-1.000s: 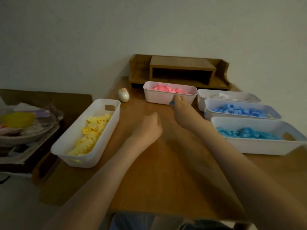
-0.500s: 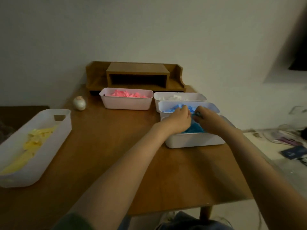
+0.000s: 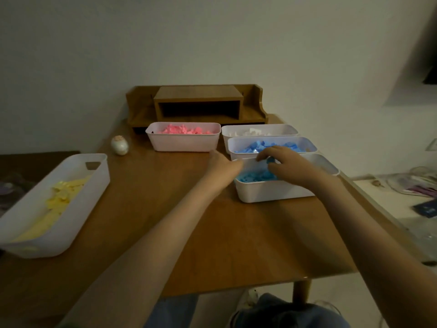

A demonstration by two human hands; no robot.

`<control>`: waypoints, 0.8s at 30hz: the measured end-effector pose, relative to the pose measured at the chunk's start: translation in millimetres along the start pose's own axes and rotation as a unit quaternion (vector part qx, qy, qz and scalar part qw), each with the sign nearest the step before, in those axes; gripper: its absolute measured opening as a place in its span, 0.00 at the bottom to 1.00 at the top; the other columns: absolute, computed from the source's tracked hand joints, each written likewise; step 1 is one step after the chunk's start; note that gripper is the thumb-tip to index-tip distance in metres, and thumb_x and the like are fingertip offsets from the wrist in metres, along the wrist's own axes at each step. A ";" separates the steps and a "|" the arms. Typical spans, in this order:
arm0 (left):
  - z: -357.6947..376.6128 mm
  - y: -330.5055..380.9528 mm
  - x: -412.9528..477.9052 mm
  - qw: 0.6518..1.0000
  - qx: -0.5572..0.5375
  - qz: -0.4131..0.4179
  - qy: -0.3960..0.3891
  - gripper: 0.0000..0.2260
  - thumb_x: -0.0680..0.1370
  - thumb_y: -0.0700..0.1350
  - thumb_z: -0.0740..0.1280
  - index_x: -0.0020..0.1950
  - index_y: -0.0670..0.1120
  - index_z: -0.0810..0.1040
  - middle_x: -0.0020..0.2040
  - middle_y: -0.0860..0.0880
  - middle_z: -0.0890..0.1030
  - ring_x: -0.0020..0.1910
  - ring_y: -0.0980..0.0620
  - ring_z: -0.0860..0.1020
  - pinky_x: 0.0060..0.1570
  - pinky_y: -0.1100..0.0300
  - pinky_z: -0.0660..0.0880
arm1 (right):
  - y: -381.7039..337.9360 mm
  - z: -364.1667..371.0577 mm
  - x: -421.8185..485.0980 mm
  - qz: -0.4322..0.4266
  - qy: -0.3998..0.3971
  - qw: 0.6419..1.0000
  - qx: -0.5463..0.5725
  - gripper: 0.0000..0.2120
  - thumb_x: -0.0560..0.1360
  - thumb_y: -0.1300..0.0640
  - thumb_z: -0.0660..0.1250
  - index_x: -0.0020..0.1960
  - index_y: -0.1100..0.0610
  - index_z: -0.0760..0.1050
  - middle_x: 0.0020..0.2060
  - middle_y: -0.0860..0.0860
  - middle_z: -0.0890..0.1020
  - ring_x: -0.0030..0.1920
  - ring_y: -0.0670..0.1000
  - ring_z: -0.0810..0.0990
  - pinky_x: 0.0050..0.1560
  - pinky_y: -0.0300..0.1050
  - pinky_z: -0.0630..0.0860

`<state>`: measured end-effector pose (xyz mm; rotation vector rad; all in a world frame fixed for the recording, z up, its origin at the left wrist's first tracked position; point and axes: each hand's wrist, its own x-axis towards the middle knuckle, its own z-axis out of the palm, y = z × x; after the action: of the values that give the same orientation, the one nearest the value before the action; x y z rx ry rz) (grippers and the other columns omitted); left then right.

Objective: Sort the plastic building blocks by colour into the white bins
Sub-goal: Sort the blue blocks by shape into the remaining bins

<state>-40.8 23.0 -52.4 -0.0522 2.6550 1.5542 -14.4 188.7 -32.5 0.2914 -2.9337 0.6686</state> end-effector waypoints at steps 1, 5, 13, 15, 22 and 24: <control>0.0 -4.4 -1.8 0.998 0.001 -0.046 -0.043 0.37 0.75 0.49 0.69 0.76 0.41 0.52 0.68 0.44 0.69 0.61 0.45 0.74 0.49 0.57 0.76 | -5.3 1.5 -1.3 -0.005 -0.008 1.000 0.007 0.15 0.78 0.63 0.57 0.61 0.52 0.73 0.64 0.51 0.71 0.62 0.50 0.70 0.59 0.40 0.69; 0.5 -8.4 -3.4 0.992 -0.063 -0.082 -0.075 0.38 0.74 0.45 0.70 0.76 0.45 0.50 0.68 0.42 0.69 0.55 0.46 0.78 0.50 0.52 0.80 | -19.3 9.6 -3.3 -0.012 -0.096 0.995 -0.020 0.14 0.81 0.57 0.56 0.63 0.48 0.73 0.65 0.48 0.73 0.62 0.48 0.70 0.61 0.39 0.65; -8.4 -3.6 -10.6 0.996 -0.025 -0.068 -0.051 0.19 0.75 0.39 0.69 0.65 0.42 0.70 0.58 0.44 0.75 0.47 0.52 0.72 0.32 0.62 0.68 | -11.1 2.6 -8.9 0.023 -0.146 0.987 -0.069 0.13 0.80 0.50 0.57 0.62 0.50 0.74 0.61 0.49 0.76 0.57 0.47 0.72 0.63 0.42 0.65; -10.3 -5.6 -10.9 0.996 -0.017 -0.073 -0.039 0.19 0.76 0.39 0.68 0.65 0.42 0.68 0.60 0.44 0.74 0.49 0.52 0.72 0.33 0.63 0.68 | -2.7 -1.9 -9.2 0.023 -0.129 0.988 -0.081 0.11 0.79 0.53 0.61 0.59 0.50 0.75 0.59 0.48 0.77 0.55 0.45 0.71 0.61 0.39 0.66; -20.4 -18.4 -10.6 0.992 -0.039 -0.117 0.024 0.32 0.79 0.38 0.63 0.77 0.44 0.48 0.71 0.43 0.66 0.63 0.47 0.71 0.52 0.56 0.73 | 7.9 -6.7 -6.7 0.058 -0.116 0.986 -0.106 0.13 0.78 0.53 0.62 0.62 0.50 0.74 0.59 0.46 0.77 0.53 0.43 0.69 0.58 0.36 0.64; -26.1 -20.6 -13.2 0.993 -0.027 -0.115 0.029 0.30 0.79 0.39 0.62 0.77 0.44 0.51 0.68 0.43 0.69 0.57 0.50 0.73 0.41 0.60 0.73 | 7.5 -3.6 -4.7 0.067 -0.113 0.986 -0.104 0.13 0.79 0.52 0.61 0.62 0.50 0.75 0.59 0.48 0.77 0.53 0.44 0.70 0.59 0.37 0.65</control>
<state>-27.4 -9.9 -56.7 -0.3958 2.5402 1.5697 -11.2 197.7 -33.1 0.1590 -3.2300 0.3596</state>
